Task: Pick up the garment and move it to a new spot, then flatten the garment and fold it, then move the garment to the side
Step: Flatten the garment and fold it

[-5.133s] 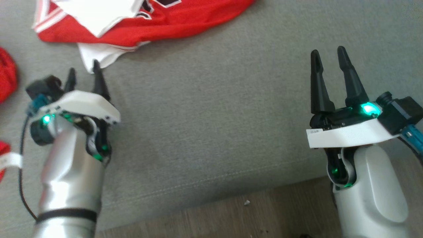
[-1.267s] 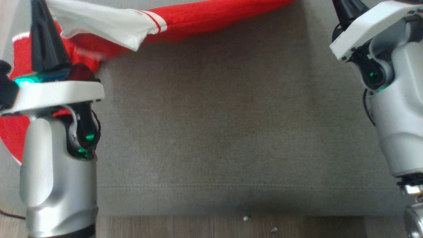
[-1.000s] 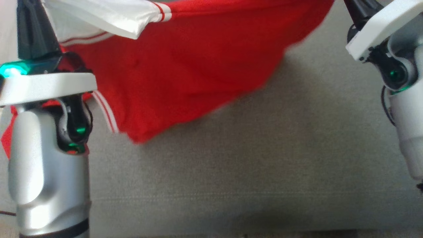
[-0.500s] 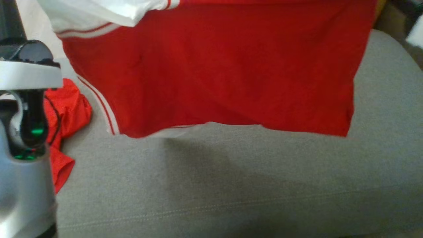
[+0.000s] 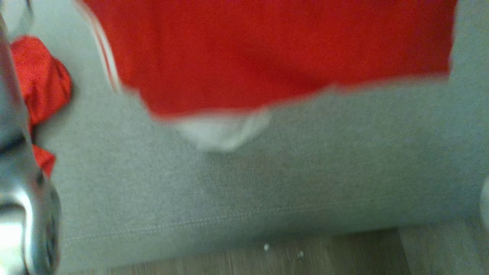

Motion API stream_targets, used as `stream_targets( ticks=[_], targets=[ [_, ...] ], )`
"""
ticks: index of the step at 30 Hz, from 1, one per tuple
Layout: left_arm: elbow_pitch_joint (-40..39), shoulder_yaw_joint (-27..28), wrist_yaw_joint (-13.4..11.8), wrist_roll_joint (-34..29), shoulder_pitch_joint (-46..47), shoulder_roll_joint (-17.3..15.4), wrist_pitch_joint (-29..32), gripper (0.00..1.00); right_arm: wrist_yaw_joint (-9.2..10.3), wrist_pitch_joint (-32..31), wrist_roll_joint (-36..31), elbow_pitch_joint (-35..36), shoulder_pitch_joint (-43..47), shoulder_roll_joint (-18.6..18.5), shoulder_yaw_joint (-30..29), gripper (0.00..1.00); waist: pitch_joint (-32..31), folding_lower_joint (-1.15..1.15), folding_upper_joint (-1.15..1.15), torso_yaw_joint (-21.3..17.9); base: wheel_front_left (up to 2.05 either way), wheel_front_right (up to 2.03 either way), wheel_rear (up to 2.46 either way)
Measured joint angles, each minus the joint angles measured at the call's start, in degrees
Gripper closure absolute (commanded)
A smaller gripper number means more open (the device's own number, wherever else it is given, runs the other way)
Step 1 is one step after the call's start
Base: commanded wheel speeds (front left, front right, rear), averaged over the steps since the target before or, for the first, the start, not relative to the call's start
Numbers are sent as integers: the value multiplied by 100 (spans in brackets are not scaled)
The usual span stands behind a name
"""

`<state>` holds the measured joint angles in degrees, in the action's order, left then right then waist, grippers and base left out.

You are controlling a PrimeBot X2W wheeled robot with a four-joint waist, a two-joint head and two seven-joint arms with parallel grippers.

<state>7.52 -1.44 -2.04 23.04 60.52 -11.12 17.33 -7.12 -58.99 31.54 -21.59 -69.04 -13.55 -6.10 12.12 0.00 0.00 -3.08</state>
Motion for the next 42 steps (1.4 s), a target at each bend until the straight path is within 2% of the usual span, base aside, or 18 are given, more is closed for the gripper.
stream_targets(
  ticks=[3,6,10,13,19,22,28,29,30,37,42],
  targets=[
    [943,14,-63,-49,1321,160,-470,100,0,1190,-727,-530,-1167,268,-257,100,574,1,0,15,0,0,0],
    [1741,80,-220,-209,2292,321,-1267,100,0,2606,-1109,-1067,-2030,438,-480,100,1082,2,0,58,0,0,0],
    [2555,275,-244,-182,3195,485,-2350,100,-1,4325,-1141,-1788,-2776,566,-726,100,1616,3,0,157,0,0,0],
    [3027,314,-130,-97,3400,614,-2844,100,-1,5036,-862,-2309,-2949,606,-837,100,1852,3,0,292,0,0,0],
    [3588,245,277,-21,3024,704,-3112,100,-1,5183,5,-3058,-2519,613,-639,100,2078,1,0,575,0,0,0],
    [3702,180,438,-43,2376,712,-3162,100,0,5055,475,-3359,-1876,632,-583,100,2089,1,0,653,0,0,0],
    [3845,-123,668,-270,765,670,-3163,100,0,4619,937,-3810,-562,653,-423,100,1840,0,0,675,0,0,0],
    [3845,-123,668,-270,765,670,-3163,100,0,4619,937,-3810,-562,653,-423,100,1840,0,0,675,0,0,0],
    [3813,-185,715,-337,310,631,-3163,100,0,4412,1109,-3973,-260,653,-413,100,1715,0,0,677,0,0,0],
    [3376,-374,816,-486,-952,366,-3163,100,0,4172,1199,-4497,374,642,-426,100,1261,0,0,634,0,0,0],
    [3092,-642,868,-630,-2026,155,-3153,100,0,4135,1114,-4557,705,616,-210,100,849,0,0,599,0,0,0]
  ],
)
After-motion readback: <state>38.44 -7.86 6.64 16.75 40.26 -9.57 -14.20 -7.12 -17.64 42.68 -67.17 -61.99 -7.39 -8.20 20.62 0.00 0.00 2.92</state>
